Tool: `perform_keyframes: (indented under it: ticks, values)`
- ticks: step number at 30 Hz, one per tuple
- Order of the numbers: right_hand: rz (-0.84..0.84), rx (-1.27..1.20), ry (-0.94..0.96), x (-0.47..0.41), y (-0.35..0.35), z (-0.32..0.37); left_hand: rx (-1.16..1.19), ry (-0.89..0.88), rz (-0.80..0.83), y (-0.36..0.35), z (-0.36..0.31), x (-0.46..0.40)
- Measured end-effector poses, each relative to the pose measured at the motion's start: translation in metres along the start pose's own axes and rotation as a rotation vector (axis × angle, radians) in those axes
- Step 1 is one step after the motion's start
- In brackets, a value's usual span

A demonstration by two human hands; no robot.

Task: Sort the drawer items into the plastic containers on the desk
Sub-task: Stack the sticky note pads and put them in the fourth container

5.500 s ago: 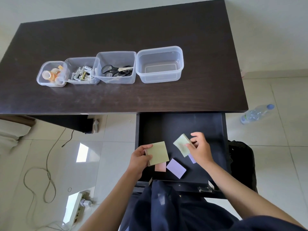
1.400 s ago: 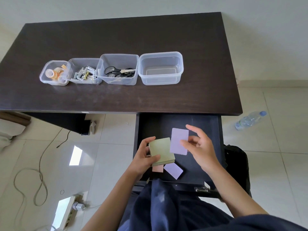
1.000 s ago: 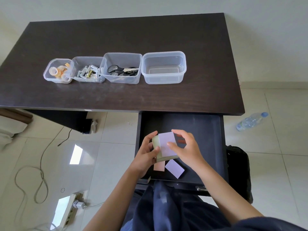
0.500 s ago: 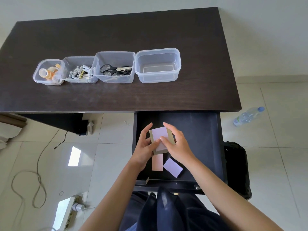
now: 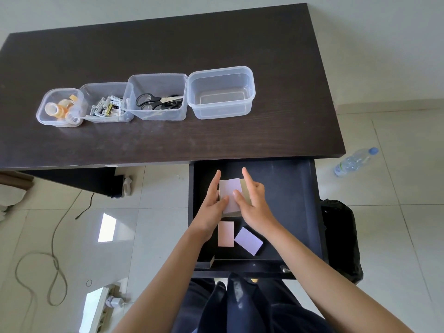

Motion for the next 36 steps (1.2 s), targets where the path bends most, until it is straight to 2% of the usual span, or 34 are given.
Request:
perform_keyframes:
  ticks: [7,13,19,23,25,29,33,36]
  values:
    - [0.008,0.040,0.040,-0.001,-0.001,0.002,-0.085,-0.035,0.024,-0.009,-0.006,0.002]
    - [0.011,0.020,0.027,-0.002,-0.003,-0.001,-0.264,-0.056,0.040,-0.009,-0.013,0.005]
    - [0.016,-0.092,0.047,0.001,-0.002,-0.001,-0.166,-0.061,0.009,-0.004,-0.007,0.009]
    - [-0.207,-0.266,-0.090,0.002,0.004,-0.030,-0.095,-0.049,-0.043,0.008,0.003,0.012]
    - [-0.230,-0.135,-0.198,0.010,0.004,-0.059,-0.033,-0.018,-0.070,0.017,0.010,0.012]
    - [0.037,0.248,-0.358,0.036,-0.011,-0.114,0.040,0.003,-0.095,0.027,0.019,0.017]
    - [0.216,0.628,-0.358,0.052,-0.027,-0.140,0.050,0.029,-0.105,0.028,0.027,0.023]
    - [0.243,0.782,-0.332,0.054,-0.037,-0.144,0.035,0.050,-0.117,0.028,0.033,0.025]
Point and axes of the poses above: each hand's wrist, its own x-axis away from the middle knuckle, its own y-axis out of the back of the hand, z = x × y, the point moved 3 cm from there along -x, towards the middle knuckle, and after that the axes turned 9 degrees about y, right-handed, at the moved point
